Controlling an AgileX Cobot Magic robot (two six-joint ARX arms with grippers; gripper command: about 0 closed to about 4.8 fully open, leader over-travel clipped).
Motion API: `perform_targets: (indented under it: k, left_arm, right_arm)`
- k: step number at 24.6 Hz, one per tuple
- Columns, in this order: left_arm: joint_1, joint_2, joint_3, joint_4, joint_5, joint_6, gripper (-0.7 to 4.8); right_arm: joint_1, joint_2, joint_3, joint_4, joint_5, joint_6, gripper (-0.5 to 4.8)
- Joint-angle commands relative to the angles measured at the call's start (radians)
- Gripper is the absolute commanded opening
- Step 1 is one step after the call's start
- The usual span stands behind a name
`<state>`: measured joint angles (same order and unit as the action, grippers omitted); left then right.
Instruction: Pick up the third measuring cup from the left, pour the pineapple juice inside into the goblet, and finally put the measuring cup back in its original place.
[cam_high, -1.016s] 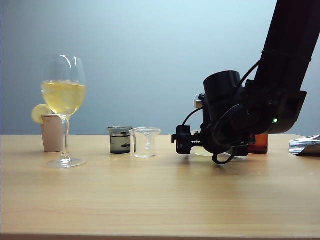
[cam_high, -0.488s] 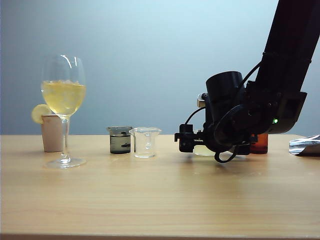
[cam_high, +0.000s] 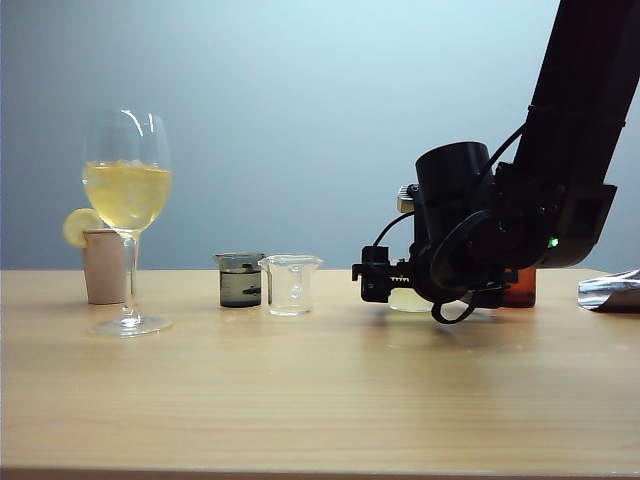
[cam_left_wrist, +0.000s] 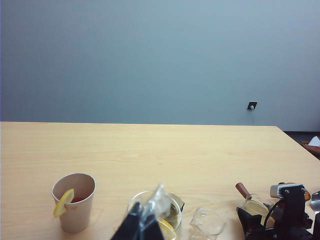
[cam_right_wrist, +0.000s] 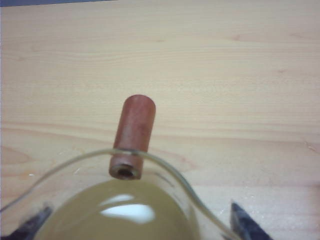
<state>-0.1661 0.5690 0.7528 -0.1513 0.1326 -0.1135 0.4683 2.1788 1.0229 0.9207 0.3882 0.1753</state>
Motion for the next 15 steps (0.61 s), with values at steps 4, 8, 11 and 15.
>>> perform_targets:
  k: [4, 8, 11, 15]
  left_arm:
    - [0.001, -0.002, 0.004, -0.081, 0.202, 0.009, -0.05]
    - [0.001, -0.002, 0.004, -0.202, 0.217, 0.036, -0.05]
    - [0.001, -0.002, 0.004, -0.306, 0.216, 0.09, -0.05]
    - [0.001, -0.002, 0.004, -0.35, 0.217, 0.102, -0.05]
  right_arm:
    - [-0.003, -0.002, 0.004, 0.019, -0.027, 0.001, 4.79]
    - [-0.003, -0.002, 0.004, 0.019, -0.028, 0.001, 4.79]
    - [-0.003, -0.002, 0.004, 0.019, -0.029, 0.001, 4.79]
    - [-0.003, -0.002, 0.004, 0.019, -0.028, 0.001, 4.79]
